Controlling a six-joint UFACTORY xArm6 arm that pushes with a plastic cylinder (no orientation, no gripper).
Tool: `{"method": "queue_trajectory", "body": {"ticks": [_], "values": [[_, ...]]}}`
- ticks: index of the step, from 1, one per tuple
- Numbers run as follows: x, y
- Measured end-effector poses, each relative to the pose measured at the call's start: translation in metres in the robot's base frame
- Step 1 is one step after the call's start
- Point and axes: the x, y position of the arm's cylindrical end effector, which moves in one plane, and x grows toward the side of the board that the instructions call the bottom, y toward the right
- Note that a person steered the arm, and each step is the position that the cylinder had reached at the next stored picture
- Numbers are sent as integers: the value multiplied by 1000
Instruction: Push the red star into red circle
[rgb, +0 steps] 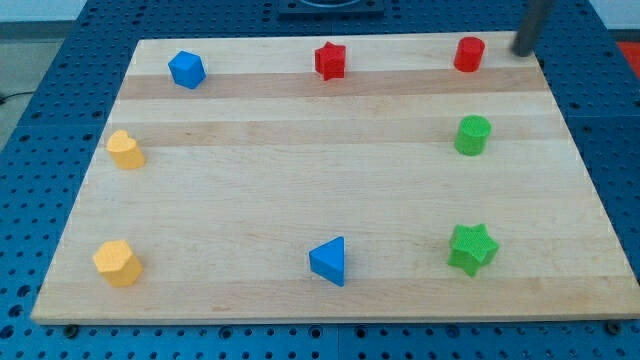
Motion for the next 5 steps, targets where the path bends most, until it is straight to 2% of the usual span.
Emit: {"method": "queue_trajectory", "body": {"ticks": [1, 3, 5], "values": [[0, -84], [22, -191], [-9, -209]]}}
